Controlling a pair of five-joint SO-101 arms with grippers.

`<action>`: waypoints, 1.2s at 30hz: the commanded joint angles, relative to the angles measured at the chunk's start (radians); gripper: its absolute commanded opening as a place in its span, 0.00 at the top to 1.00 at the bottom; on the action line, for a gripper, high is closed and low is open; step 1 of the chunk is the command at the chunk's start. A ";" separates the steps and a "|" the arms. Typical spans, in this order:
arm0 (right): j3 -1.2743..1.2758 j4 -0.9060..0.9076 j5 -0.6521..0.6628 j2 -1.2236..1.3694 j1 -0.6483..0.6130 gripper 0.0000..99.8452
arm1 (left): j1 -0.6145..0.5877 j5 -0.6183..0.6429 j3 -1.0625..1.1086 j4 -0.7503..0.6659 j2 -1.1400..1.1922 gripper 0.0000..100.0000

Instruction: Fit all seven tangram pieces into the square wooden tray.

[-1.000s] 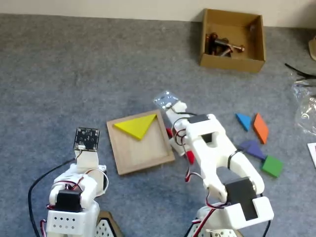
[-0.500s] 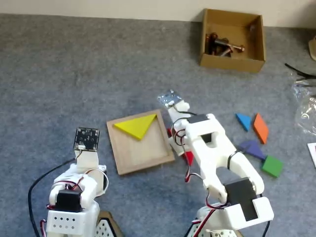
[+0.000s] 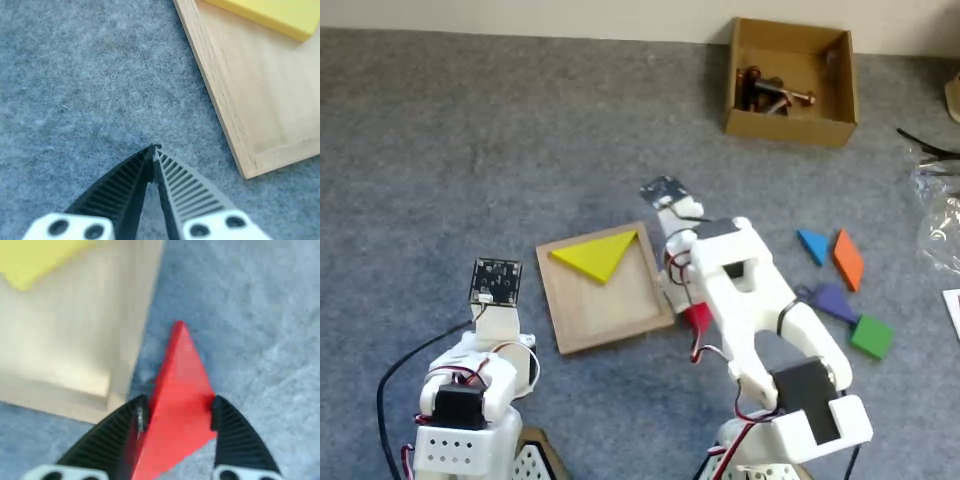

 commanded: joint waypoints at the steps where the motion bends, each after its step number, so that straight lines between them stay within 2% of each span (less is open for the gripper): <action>1: -0.096 0.047 -0.009 -0.015 -0.036 0.83 | 0.015 0.008 0.019 -0.002 -0.007 0.99; 11: -0.130 0.076 -0.011 -0.013 -0.013 0.83 | 0.015 0.008 0.019 -0.002 -0.007 0.99; 16: -0.128 0.068 -0.120 -0.005 0.035 0.80 | 0.015 0.008 0.019 -0.002 -0.007 0.99; 21: -0.105 0.067 -0.121 -0.005 0.036 0.76 | 0.015 0.008 0.019 -0.002 -0.007 0.99; 30: 0.013 -0.005 -0.129 -0.005 0.036 0.76 | 0.015 0.008 0.019 -0.002 -0.007 0.99; 36: 0.059 -0.058 -0.206 -0.008 0.031 0.76 | 0.015 0.008 0.019 -0.002 -0.007 0.99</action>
